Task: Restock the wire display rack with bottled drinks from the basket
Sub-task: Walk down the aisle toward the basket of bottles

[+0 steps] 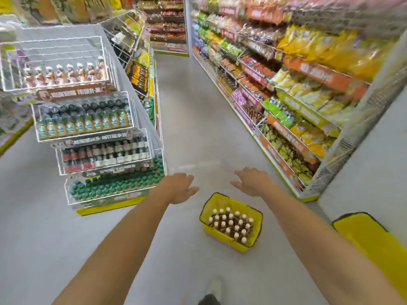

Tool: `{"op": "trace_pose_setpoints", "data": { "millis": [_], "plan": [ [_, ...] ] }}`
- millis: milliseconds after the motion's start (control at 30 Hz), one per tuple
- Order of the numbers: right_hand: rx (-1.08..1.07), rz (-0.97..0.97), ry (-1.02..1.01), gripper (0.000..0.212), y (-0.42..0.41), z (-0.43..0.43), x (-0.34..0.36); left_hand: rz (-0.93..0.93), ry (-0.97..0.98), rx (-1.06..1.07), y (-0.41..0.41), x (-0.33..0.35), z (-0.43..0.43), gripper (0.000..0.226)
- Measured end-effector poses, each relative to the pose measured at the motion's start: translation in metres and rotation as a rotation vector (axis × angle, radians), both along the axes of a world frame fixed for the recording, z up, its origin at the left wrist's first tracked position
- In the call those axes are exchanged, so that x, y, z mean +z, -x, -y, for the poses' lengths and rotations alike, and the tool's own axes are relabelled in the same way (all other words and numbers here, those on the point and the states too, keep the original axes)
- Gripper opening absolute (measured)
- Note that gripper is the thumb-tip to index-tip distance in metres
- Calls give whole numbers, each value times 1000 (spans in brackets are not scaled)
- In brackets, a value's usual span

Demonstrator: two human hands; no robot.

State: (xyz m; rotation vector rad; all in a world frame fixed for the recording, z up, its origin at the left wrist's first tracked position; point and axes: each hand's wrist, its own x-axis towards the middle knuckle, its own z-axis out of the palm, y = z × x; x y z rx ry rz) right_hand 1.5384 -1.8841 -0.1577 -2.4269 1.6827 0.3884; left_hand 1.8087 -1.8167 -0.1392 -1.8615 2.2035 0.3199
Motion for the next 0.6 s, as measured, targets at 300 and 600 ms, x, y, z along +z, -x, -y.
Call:
{"op": "trace_pose_setpoints", "data": {
  "millis": [300, 600],
  "plan": [
    [-256, -19, -187, 67, 55, 143, -92, 87, -153, -250, 37, -75, 214, 64],
    [-468, 59, -397, 64, 50, 179, -188, 105, -378, -436, 63, -179, 323, 59]
  ]
}}
